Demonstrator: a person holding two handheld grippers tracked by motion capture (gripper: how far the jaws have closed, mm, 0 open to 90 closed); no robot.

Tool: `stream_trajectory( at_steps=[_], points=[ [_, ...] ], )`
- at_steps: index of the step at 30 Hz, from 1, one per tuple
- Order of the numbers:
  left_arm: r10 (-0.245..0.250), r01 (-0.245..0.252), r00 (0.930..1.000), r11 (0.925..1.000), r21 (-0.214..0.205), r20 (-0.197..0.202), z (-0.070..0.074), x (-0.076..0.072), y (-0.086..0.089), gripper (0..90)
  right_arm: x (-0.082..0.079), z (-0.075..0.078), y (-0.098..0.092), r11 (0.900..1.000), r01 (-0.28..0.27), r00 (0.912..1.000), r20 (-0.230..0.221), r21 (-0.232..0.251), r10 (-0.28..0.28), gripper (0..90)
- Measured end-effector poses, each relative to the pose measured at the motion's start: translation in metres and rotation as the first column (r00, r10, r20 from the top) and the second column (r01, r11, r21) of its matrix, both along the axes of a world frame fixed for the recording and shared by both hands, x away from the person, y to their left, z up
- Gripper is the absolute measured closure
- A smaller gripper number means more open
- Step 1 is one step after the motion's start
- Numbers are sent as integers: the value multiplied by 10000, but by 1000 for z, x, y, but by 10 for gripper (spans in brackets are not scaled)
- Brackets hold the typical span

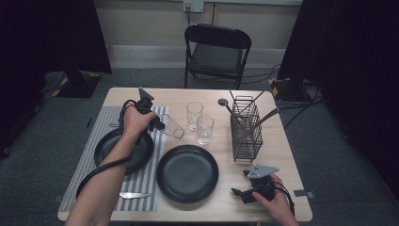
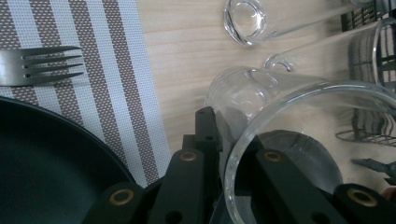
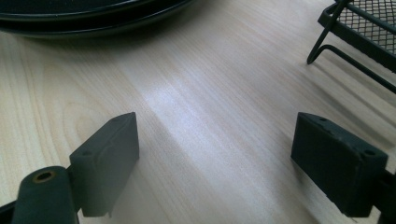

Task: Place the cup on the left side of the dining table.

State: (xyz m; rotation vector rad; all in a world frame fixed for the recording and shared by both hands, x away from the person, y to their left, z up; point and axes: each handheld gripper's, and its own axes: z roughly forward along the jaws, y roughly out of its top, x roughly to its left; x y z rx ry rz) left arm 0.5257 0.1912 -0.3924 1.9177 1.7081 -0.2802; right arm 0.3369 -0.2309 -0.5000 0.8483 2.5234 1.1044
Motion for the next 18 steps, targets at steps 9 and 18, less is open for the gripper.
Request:
stream_trajectory(
  at_steps=[9,18],
  points=[
    [95,-95,9999,10000,-14,-85,10,-10,13,851,0,0,0,10000,-18,10000,-1,0,18,142],
    [303,-303,9995,9995,-3,-62,18,-18,20,852,0,0,0,10000,-26,10000,1,-4,26,142]
  ],
)
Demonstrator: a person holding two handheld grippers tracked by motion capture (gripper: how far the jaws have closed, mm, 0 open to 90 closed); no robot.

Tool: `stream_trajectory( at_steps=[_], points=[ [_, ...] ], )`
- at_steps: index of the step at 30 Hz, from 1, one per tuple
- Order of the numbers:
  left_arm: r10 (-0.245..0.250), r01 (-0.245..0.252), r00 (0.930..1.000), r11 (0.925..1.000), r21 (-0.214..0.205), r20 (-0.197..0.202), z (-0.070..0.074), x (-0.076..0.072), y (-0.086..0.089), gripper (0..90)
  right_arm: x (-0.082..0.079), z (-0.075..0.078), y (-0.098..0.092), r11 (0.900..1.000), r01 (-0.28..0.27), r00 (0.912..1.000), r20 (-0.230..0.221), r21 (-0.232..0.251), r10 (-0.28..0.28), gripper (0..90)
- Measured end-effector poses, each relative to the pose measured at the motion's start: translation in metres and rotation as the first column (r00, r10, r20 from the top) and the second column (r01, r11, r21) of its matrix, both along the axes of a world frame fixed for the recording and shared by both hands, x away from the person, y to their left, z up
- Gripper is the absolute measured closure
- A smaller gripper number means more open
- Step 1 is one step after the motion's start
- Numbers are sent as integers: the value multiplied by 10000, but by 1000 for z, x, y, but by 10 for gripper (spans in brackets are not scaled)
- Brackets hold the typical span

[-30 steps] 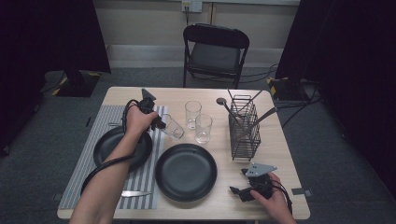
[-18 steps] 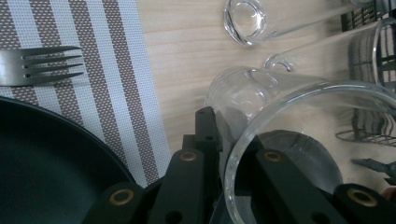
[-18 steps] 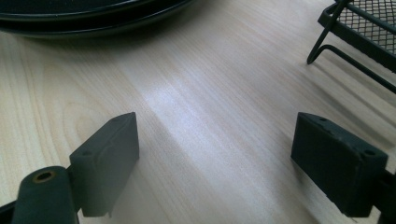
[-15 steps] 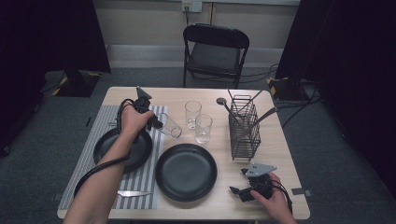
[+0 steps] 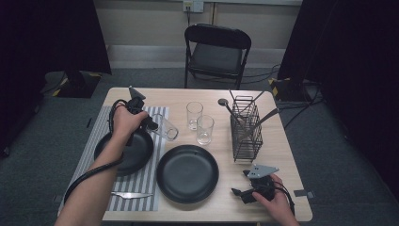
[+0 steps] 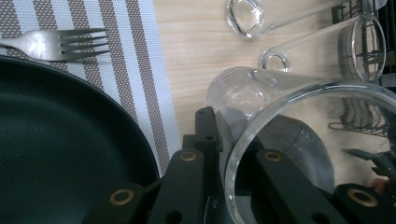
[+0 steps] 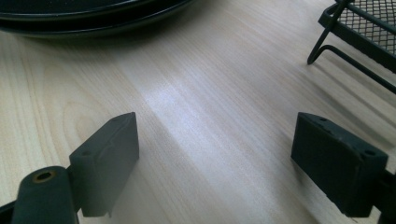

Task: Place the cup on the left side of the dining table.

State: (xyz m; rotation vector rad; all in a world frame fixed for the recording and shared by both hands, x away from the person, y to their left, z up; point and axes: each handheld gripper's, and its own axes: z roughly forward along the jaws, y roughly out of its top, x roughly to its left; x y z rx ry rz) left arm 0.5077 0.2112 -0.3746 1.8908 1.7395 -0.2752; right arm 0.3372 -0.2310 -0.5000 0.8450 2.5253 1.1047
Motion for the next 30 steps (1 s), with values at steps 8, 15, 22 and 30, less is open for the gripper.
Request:
stream_trajectory(
  at_steps=[8,15,22,30],
  points=[
    [-25,24,10000,10000,-92,-68,1,-6,4,851,0,0,0,10000,-29,10000,-7,28,29,141],
    [-62,61,10000,9997,-228,-55,4,-13,6,851,1,0,0,10000,-56,10000,-7,-2,56,140],
    [-84,82,9999,9996,-278,-77,12,-20,8,851,1,0,0,10000,-55,10000,1,1,55,140],
    [-47,45,10000,9997,-230,-84,13,-25,14,851,1,0,0,10000,-75,10000,-6,0,75,140]
  ],
)
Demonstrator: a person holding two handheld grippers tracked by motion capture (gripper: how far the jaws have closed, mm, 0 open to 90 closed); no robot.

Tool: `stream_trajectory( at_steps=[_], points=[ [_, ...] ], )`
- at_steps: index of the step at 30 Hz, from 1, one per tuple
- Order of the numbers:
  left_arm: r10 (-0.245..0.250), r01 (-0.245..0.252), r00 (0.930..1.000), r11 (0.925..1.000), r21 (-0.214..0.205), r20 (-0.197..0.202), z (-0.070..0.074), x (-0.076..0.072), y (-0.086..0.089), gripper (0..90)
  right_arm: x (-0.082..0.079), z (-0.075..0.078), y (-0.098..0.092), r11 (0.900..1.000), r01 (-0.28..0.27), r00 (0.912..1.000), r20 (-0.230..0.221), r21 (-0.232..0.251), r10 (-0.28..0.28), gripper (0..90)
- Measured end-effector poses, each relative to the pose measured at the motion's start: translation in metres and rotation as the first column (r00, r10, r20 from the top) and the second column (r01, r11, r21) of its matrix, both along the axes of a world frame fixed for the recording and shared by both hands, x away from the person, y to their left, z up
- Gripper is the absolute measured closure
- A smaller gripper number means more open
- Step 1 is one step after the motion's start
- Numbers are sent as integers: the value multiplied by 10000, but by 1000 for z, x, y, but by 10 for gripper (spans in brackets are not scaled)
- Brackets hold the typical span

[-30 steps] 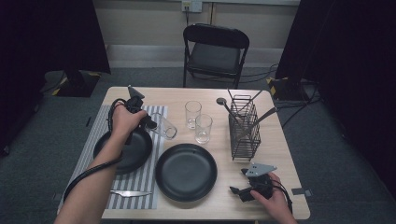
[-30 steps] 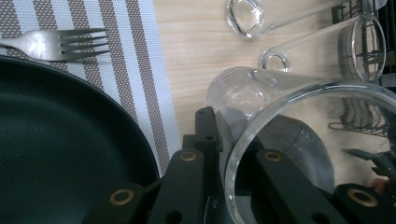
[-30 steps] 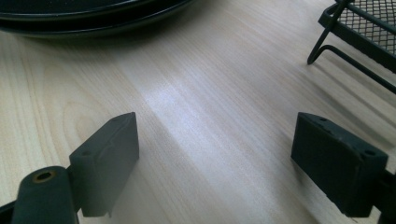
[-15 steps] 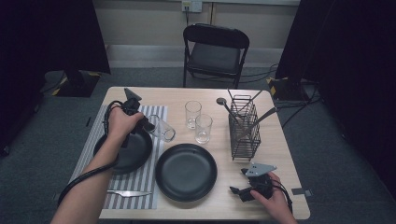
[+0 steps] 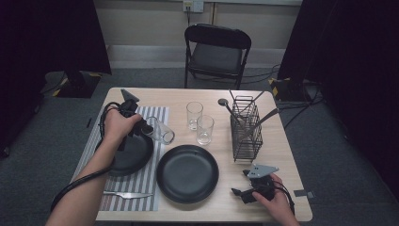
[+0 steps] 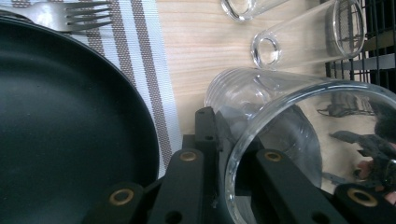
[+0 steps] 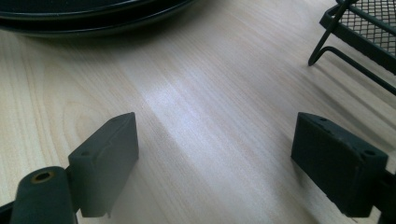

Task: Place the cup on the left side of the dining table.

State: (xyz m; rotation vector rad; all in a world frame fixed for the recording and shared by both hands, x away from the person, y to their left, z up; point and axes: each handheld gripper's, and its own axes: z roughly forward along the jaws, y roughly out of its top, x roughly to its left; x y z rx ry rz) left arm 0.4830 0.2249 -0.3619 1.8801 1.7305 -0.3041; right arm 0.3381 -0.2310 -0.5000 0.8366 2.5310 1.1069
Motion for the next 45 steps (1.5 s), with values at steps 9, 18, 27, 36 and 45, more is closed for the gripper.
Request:
stream_trajectory(
  at_steps=[9,18,27,36,45],
  points=[
    [-96,96,10000,10000,-23,28,1,-6,7,851,0,0,0,10000,-16,10000,-4,-8,16,140],
    [-54,54,10000,9999,-96,-46,4,-13,15,851,0,0,0,10000,-18,10000,2,-11,18,139],
    [-168,168,9999,9998,59,3,4,-18,21,851,0,0,0,10000,-20,10000,3,-11,20,140],
    [-139,139,9999,9998,119,-21,6,-24,23,851,0,0,0,10000,-20,10000,3,-12,20,139],
    [-71,71,9999,10000,45,-82,5,-31,32,850,0,0,0,10000,-19,10000,2,-13,19,140]
  ],
)
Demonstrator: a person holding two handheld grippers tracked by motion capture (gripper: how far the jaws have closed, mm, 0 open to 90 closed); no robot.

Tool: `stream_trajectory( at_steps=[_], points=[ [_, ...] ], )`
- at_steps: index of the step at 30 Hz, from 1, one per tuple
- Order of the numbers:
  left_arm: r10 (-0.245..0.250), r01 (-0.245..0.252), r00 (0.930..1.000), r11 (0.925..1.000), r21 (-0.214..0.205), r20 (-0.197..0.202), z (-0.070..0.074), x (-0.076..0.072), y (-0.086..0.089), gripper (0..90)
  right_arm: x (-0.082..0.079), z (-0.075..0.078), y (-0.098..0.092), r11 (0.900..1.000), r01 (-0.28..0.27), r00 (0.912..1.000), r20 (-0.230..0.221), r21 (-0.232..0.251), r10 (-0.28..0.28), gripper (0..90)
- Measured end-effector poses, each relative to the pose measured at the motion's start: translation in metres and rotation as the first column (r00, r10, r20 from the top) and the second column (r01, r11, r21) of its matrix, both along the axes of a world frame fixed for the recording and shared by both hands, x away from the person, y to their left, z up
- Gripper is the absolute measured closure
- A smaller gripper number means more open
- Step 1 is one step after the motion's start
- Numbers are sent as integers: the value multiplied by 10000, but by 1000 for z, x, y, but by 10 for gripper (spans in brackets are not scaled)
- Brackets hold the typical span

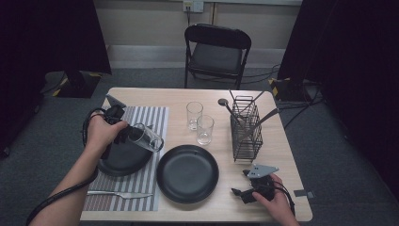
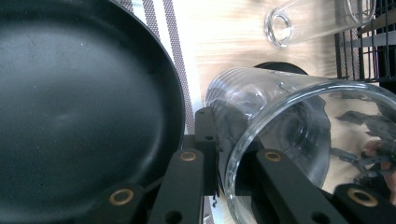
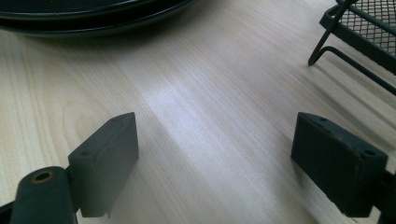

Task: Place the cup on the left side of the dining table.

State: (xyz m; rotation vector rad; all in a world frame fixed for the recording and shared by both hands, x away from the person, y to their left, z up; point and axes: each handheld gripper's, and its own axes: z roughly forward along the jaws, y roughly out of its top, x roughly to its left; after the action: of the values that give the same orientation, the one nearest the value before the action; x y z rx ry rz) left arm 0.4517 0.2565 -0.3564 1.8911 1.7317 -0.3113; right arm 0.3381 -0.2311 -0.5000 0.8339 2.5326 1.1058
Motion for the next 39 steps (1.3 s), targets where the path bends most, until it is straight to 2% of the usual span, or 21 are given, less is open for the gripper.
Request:
stream_trajectory(
  at_steps=[3,4,11,13,16,17,21,22,25,27,29,36,39],
  points=[
    [22,-23,10000,10000,-37,-22,-2,-1,1,850,0,0,0,10000,0,10000,2,2,0,140],
    [-122,122,9999,9999,20,-11,-2,-2,2,850,0,0,0,10000,1,10000,-1,0,-1,140],
    [-44,44,10000,10000,-26,-6,-3,-6,4,850,0,0,0,10000,-4,10000,9,-2,4,140],
    [5,-5,10000,9999,100,26,-4,-7,6,849,0,0,0,10000,-4,10000,7,-1,4,140],
    [240,-240,9997,9997,-67,16,-5,-9,6,850,0,0,0,10000,-5,10000,14,-3,5,140],
    [-36,36,10000,10000,-25,-52,-5,-10,9,849,0,0,0,10000,-4,10000,7,-2,4,140],
    [148,-148,9999,9999,47,-53,-5,-11,10,850,0,0,0,10000,-3,10000,9,-2,3,140],
    [-27,27,9999,10000,63,-100,-5,-12,11,850,0,0,0,10000,-4,10000,10,-2,4,140],
    [-9,9,10000,9999,168,1,-5,-13,12,849,0,0,0,10000,-2,10000,3,-1,2,140],
    [72,-72,9999,10000,37,-76,-5,-14,13,850,0,0,0,10000,-2,10000,12,-3,2,140],
    [52,-52,10000,9999,98,23,-5,-15,14,850,0,0,0,10000,-4,10000,7,-2,4,140],
    [139,-138,9999,9998,159,-23,-4,-18,15,849,0,0,0,10000,0,10000,0,-1,0,140],
    [-76,76,10000,9999,106,-50,-5,-18,16,849,0,0,0,10000,1,10000,-1,-1,-1,140]
  ],
)
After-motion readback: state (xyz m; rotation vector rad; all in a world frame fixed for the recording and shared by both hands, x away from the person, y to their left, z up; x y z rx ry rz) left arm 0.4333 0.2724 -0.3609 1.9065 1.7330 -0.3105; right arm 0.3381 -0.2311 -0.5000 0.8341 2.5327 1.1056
